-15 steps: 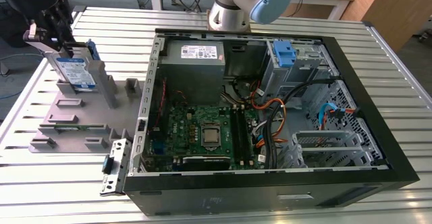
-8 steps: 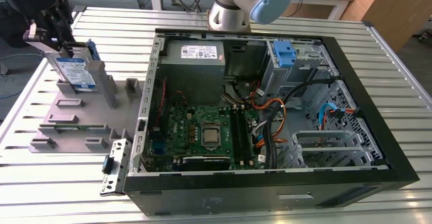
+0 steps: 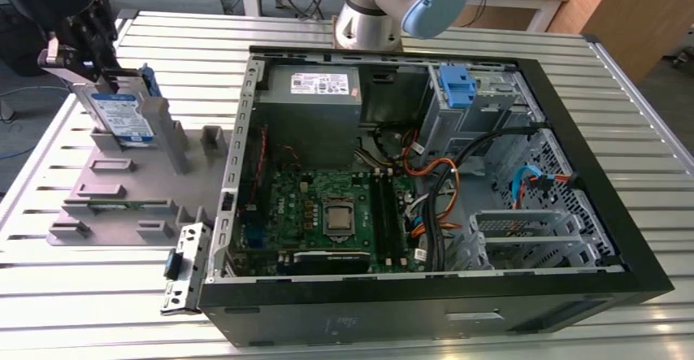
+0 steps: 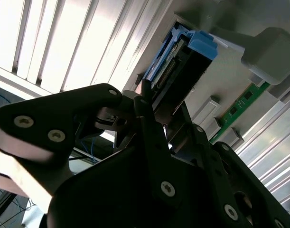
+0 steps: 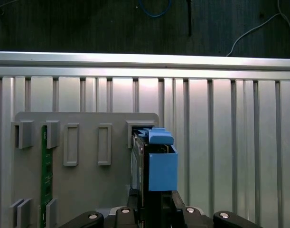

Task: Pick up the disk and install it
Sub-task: 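Pick up the disk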

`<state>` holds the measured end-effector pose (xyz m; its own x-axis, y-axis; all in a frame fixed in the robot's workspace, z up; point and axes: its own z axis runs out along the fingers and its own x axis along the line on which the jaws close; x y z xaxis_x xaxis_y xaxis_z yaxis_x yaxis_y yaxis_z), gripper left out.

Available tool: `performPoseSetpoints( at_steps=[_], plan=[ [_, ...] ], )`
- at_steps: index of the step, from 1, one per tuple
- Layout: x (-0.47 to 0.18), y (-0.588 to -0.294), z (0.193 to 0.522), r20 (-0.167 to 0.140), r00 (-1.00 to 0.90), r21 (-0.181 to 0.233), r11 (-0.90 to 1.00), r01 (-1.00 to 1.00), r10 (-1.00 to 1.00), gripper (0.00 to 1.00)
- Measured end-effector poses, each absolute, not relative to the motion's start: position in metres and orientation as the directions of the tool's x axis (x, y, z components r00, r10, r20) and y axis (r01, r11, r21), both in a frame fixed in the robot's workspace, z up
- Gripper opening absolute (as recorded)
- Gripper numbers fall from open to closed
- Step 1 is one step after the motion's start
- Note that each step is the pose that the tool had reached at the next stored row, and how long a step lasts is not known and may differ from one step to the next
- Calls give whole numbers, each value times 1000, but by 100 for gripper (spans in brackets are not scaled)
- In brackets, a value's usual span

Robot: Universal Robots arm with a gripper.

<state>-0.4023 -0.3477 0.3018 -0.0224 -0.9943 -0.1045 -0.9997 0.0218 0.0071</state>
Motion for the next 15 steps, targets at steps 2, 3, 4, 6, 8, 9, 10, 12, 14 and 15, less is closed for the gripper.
performPoseSetpoints(
  at_steps=[2, 3, 4, 6, 8, 9, 10, 12, 14, 15],
  plan=[
    [-402, -348, 302, -105, -22, 7, 22, -1000, -994, 36],
    [-402, -348, 302, -105, -22, 7, 22, -1000, -994, 36],
    [-402, -348, 302, -105, -22, 7, 22, -1000, -994, 36],
    [-402, -348, 302, -105, -22, 7, 22, -1000, -994, 36],
    [-402, -348, 302, -105, -22, 7, 22, -1000, -994, 36],
    [-402, -348, 302, -105, -22, 7, 22, -1000, -994, 36],
    [-402, -348, 302, -105, -22, 7, 22, -1000, -994, 36],
    [-402, -348, 302, -105, -23, 7, 22, -1000, -994, 36],
    [-402, -348, 303, -106, -22, 7, 22, -1000, -994, 36],
    [-402, -348, 304, -106, -22, 7, 22, -1000, -994, 36]
  ],
)
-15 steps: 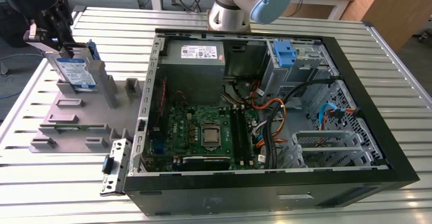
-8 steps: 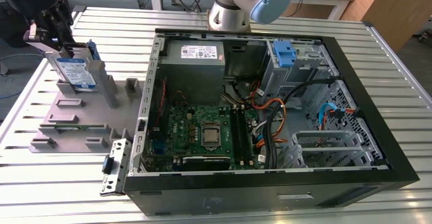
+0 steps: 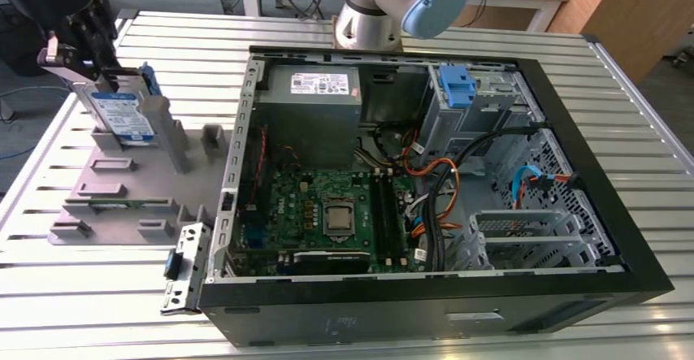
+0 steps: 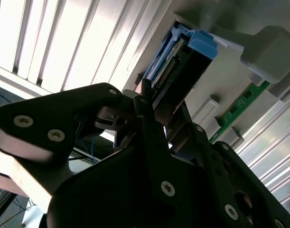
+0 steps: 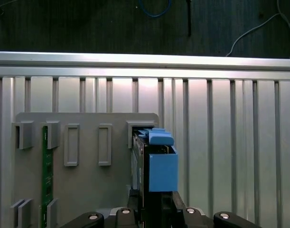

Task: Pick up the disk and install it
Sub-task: 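Pick up the disk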

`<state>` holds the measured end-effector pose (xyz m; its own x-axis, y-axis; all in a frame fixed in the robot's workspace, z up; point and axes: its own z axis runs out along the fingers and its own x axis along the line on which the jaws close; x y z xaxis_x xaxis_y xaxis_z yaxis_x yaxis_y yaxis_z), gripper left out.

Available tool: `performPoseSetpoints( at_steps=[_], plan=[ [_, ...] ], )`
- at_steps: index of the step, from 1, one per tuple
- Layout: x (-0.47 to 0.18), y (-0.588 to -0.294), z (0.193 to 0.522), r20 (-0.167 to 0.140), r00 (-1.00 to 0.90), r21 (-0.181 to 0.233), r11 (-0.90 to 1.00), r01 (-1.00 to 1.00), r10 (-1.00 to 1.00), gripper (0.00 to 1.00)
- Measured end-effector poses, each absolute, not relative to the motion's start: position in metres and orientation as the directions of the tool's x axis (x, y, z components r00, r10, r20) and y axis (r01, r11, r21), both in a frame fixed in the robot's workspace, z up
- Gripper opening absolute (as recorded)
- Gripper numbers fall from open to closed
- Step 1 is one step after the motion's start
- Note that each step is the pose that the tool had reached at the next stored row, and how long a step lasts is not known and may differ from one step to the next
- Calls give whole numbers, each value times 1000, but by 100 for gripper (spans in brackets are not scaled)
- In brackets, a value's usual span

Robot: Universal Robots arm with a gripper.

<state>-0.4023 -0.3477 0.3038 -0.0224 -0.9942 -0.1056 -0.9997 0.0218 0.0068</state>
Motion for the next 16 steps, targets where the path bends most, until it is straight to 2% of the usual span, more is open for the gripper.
performPoseSetpoints(
  at_steps=[16],
  plan=[
    [-402, -348, 307, -103, -22, 7, 22, -1000, -994, 36]
  ],
)
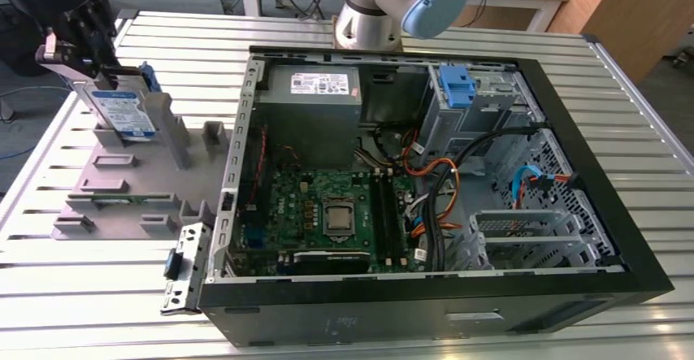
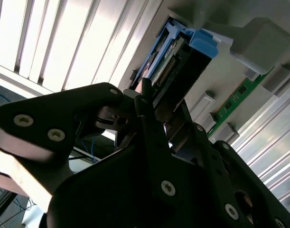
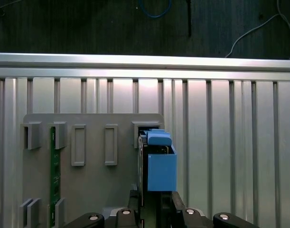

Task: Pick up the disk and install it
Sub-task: 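Pick up the disk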

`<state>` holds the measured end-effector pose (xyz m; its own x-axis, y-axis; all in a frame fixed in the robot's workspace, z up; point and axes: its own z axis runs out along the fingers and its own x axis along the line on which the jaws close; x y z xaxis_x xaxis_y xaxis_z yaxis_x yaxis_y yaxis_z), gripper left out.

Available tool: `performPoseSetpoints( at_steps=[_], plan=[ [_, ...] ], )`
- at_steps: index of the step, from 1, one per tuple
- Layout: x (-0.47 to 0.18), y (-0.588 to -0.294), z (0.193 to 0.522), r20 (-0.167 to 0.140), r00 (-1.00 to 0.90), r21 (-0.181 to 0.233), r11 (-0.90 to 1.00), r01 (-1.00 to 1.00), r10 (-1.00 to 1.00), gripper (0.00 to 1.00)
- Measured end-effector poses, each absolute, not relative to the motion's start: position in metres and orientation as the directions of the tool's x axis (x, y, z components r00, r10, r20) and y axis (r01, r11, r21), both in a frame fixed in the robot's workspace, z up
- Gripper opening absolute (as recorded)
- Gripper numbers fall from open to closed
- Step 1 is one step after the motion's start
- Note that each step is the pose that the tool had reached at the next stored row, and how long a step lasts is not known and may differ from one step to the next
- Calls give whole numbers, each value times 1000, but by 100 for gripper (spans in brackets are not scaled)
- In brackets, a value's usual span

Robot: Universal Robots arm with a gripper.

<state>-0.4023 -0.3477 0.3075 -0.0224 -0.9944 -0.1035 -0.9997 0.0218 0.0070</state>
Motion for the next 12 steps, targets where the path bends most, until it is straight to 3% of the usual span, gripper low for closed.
performPoseSetpoints(
  at_steps=[2, 3, 12],
  plan=[
    [-402, -348, 307, -103, -22, 7, 22, -1000, -994, 37],
    [-402, -348, 307, -103, -22, 7, 22, -1000, -994, 43],
    [-402, -348, 302, -103, -23, 7, 23, -1000, -994, 43]
  ],
)
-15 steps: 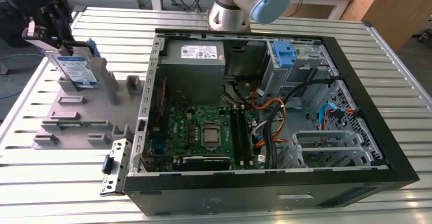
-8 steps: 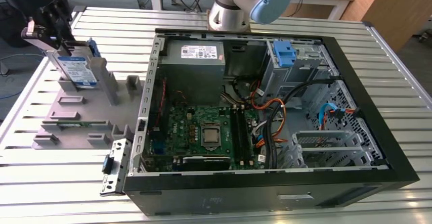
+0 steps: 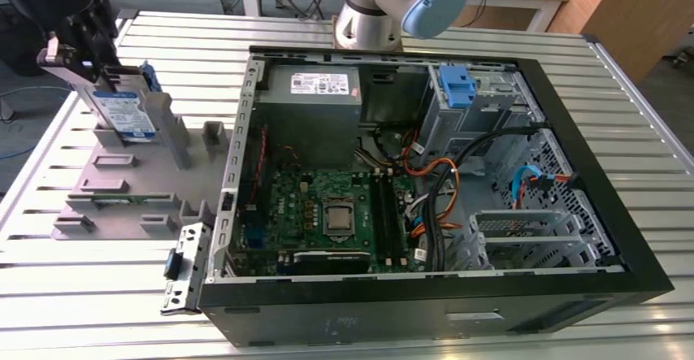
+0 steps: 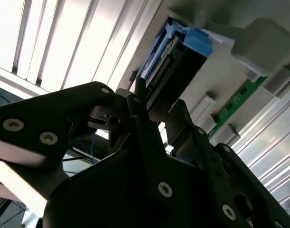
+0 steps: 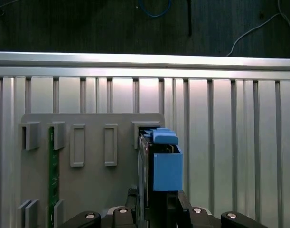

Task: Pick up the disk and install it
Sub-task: 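Pick up the disk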

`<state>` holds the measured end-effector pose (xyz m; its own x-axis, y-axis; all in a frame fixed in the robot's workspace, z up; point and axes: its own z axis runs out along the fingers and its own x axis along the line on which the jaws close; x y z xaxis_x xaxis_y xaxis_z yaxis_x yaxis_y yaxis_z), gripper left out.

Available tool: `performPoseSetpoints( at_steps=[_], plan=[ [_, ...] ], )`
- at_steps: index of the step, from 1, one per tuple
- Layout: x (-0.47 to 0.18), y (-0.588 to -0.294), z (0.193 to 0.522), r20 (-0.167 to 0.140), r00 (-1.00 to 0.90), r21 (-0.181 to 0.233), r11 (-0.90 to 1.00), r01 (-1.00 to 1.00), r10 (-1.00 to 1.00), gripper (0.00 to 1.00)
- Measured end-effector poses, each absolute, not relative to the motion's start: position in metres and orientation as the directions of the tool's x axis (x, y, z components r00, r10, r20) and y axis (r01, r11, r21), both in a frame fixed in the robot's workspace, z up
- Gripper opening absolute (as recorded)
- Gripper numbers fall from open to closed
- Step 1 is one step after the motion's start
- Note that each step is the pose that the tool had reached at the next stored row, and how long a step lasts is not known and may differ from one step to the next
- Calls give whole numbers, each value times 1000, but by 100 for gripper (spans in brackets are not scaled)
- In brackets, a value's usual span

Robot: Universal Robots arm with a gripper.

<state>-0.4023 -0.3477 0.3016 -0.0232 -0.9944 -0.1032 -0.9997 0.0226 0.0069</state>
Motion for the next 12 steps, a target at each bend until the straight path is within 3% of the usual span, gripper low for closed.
performPoseSetpoints(
  at_steps=[10, 12],
  plan=[
    [-402, -348, 298, -104, -23, 7, 23, -1000, -994, 43],
    [-402, -348, 298, -104, -23, 7, 23, -1000, -994, 35]
  ],
)
